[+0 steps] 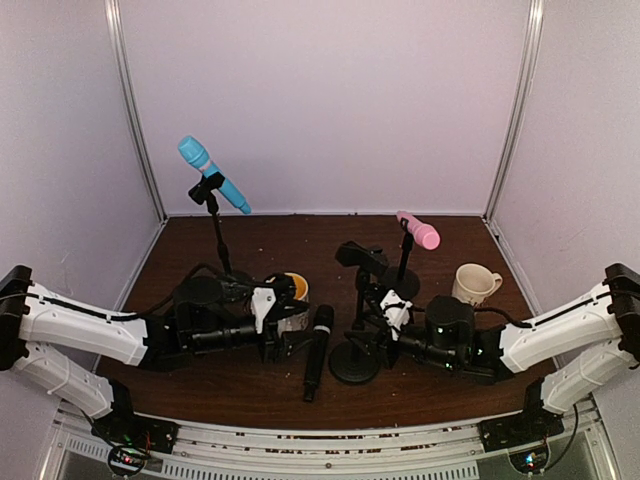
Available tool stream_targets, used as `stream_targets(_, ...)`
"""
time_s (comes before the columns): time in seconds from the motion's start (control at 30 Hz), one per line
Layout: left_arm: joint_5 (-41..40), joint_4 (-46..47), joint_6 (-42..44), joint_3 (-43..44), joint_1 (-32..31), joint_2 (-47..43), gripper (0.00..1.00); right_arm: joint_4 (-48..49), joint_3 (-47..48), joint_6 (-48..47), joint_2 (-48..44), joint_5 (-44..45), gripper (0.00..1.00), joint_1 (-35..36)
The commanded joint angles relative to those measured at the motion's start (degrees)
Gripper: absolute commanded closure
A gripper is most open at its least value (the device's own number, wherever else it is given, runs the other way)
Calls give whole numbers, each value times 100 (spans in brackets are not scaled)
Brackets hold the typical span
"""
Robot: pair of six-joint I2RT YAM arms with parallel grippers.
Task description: Attach the microphones to the stand
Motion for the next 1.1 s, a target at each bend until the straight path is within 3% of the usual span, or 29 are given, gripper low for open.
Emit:
stream_targets(0.0,-112,323,-28,-77,-34,-94,39,-168,113,128,29,280,49,31)
stream_targets(0.07,-131,346,-24,-73,-34,-68,40,-118,40,165,0,327,52,16)
stream_targets(0.37,-328,875,-65,-115,-62,302,42,-215,78,94,-103,146,90,9)
stream_targets(0.5,-799,1188,66,-94,-318,607,41,-624,253,274,-648,-46,98,15)
stream_targets(0.63,-1767,1466,7,-28,-707,872,39,-1343,638,499,-1224,-63,100,84)
stream_targets(0.77,-2220,1757,-231,136,-946,1215,39,-1759,907,619,-1464,12,100,198)
stream_targets(0.9,-2261,1428,-541,502,-1001,1447,40,-1897,993,709,-1478,124,100,346)
stream_targets(1.07,-2087,1836,-527,617,-1066,1769,43,-1887,1029,831,-1495,256,100,531)
